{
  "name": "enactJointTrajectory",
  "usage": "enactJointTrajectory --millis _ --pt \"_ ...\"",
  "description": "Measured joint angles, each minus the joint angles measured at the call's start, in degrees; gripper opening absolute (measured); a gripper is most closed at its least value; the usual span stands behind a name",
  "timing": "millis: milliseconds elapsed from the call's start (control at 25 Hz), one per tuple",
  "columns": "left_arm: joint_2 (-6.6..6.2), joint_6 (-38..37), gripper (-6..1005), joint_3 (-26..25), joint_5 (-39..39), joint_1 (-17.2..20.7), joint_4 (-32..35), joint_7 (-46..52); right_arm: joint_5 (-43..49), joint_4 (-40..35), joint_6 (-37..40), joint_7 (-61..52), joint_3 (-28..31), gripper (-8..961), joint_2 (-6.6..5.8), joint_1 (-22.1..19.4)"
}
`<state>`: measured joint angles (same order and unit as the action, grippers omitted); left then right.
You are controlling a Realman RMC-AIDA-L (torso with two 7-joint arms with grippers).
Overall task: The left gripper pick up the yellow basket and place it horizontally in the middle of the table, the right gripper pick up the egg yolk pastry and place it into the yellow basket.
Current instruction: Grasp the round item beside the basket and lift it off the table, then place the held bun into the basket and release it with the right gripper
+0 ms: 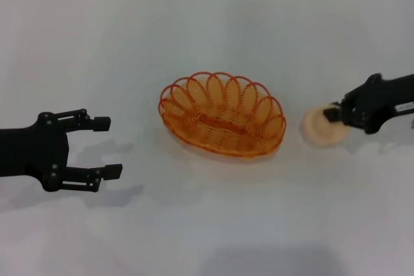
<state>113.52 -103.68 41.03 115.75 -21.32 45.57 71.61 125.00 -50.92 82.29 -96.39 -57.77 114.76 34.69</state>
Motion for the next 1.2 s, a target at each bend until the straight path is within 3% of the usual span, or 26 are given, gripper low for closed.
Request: enactJointTrajectory --millis 120,280,480,1200 --pt "0.09 0.11 887 0.01 0.10 0.20 0.03 -0.42 -1.00 -4.23 4.23 -0.35 4.94 42 0.15 -0.75" --pt "0.24 0.15 887 -0.22 0.36 0.23 0.04 -1.44 -4.48 -5.07 6.36 -0.42 6.62 39 0.10 -0.82" --pt "0.39 0.49 887 -0.25 0.39 0.25 0.04 -2.16 -11.89 -2.86 4.48 0.18 4.93 38 0.51 -0.15" --pt "0.56 1.42 887 -0.24 0.53 0.09 0.04 -3.15 -41.81 10.74 -17.24 13.19 -26.93 39 1.33 4.39"
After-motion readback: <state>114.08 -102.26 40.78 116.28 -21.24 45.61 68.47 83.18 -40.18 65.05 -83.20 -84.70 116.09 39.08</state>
